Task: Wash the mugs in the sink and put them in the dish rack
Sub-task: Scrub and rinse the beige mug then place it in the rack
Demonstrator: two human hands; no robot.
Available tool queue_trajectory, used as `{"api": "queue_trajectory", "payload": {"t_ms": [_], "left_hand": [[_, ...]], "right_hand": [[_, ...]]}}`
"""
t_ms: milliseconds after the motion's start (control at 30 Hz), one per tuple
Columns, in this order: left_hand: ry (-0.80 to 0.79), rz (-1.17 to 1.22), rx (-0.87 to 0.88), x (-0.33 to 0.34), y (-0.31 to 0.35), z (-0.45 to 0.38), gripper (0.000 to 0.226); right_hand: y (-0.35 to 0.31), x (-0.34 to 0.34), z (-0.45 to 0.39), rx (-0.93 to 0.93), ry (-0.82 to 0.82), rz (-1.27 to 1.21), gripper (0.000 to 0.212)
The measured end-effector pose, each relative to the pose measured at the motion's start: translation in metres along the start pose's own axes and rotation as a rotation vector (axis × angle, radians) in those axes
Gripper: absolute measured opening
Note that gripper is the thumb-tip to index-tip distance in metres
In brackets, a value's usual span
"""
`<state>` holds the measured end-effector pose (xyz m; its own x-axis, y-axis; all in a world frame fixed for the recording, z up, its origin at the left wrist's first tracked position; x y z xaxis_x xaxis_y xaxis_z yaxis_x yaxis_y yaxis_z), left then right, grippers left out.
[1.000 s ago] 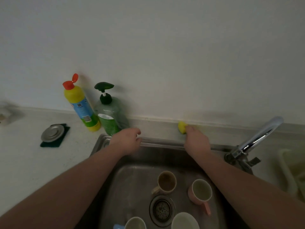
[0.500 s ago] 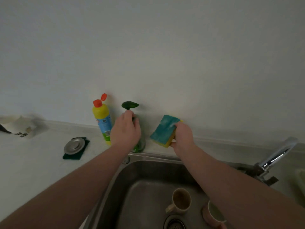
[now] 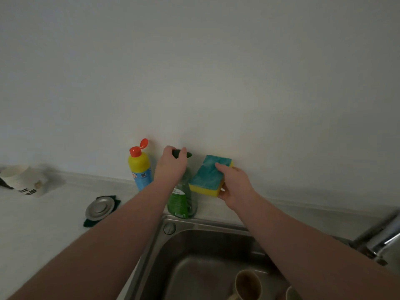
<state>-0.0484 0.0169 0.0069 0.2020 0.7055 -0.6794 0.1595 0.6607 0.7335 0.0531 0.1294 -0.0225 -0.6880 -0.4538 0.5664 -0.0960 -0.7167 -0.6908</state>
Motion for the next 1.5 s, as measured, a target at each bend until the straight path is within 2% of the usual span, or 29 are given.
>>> {"api": "queue_trajectory", "payload": {"t_ms": [100,233,467,667,833,1000,1267,1400,1500], "left_hand": [[0.006,0.001,0.011,0.000,-0.001,-0.002,0.036],[-0.037,0.027,0.016,-0.003,-0.002,-0.006,0.029],[-0.106,0.124,0.018,-0.006,-0.010,-0.011,0.030],[-0.105,0.129,0.037,-0.006,-0.007,-0.012,0.027],[-0.088,0.130,0.052,-0.005,-0.007,-0.012,0.026],[-0.094,0.130,0.049,-0.004,-0.008,-0.011,0.026],[-0.110,0.079,0.010,-0.012,-0.010,-0.009,0.043],[-0.016,-0.042,0.004,-0.018,-0.007,-0.001,0.061],[0.060,-0.116,0.056,-0.024,-0.003,0.010,0.063]], "right_hand": [[-0.001,0.002,-0.005,-0.027,0.006,0.040,0.018],[0.000,0.007,-0.009,-0.027,-0.001,0.056,0.016],[0.006,0.021,-0.013,-0.020,-0.025,0.070,0.024],[0.004,0.023,-0.013,-0.023,-0.028,0.081,0.015],[0.002,0.022,-0.013,-0.027,-0.026,0.085,0.021],[0.002,0.021,-0.013,-0.026,-0.024,0.098,0.012],[0.001,0.015,-0.011,-0.036,-0.024,0.120,0.006],[-0.005,0.008,-0.004,-0.040,-0.034,0.138,0.014],[-0.006,0.000,0.005,-0.036,-0.036,0.172,0.024]]}}
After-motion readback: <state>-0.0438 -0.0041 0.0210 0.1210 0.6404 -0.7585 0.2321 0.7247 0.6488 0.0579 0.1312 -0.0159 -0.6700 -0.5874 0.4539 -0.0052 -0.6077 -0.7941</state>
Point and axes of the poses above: each hand's wrist, its own z-axis away from the middle knuckle, its own x-axis out of the palm, y = z × x, the point moved 2 cm from there along -z, towards the middle knuckle, and after that the axes turned 13 degrees about -z, right-handed, at the moved point
